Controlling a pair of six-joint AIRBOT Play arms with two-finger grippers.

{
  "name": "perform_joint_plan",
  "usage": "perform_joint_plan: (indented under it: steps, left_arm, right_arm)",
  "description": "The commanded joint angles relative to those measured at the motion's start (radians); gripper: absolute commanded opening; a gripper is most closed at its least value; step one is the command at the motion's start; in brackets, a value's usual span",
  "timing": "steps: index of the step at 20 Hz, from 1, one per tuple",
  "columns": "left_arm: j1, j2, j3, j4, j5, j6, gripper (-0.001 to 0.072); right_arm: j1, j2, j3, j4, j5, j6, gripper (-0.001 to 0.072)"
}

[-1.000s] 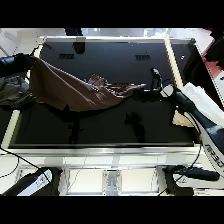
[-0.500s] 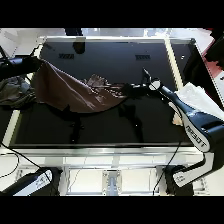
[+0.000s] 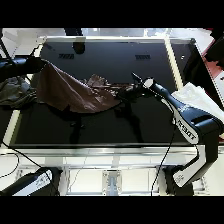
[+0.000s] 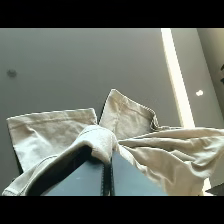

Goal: Fold the shirts.

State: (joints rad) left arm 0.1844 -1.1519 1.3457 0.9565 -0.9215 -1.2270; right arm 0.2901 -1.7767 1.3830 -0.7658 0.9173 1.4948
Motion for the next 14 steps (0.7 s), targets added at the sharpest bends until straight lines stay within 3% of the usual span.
perform_joint_plan:
  steps: [1,4,8,13,14]
  left_arm:
    - [0.000,0.000,0.001,0.000,0.000,0.000,0.0012]
    - [0.000,0.000,0.001,0.000,0.000,0.000,0.0012]
    - [0.000,0.000,0.001,0.000,0.000,0.000,0.0012]
    - [0.000,0.000,0.001,0.000,0.000,0.000,0.0012]
    - [0.000,0.000,0.001,0.000,0.001,0.001,0.0012]
  right_arm:
    - [-0.002,-0.004,0.004,-0.010,-0.002,0.038,0.0493]
    - [-0.003,-0.006,0.004,-0.023,-0.108,0.142,0.0493]
    - [-0.002,-0.037,0.004,-0.067,-0.129,0.337,0.0493]
    - [0.000,-0.073,0.004,-0.056,-0.162,0.434,0.0478]
    - [0.000,-0.072,0.004,-0.042,-0.192,0.433,0.0326]
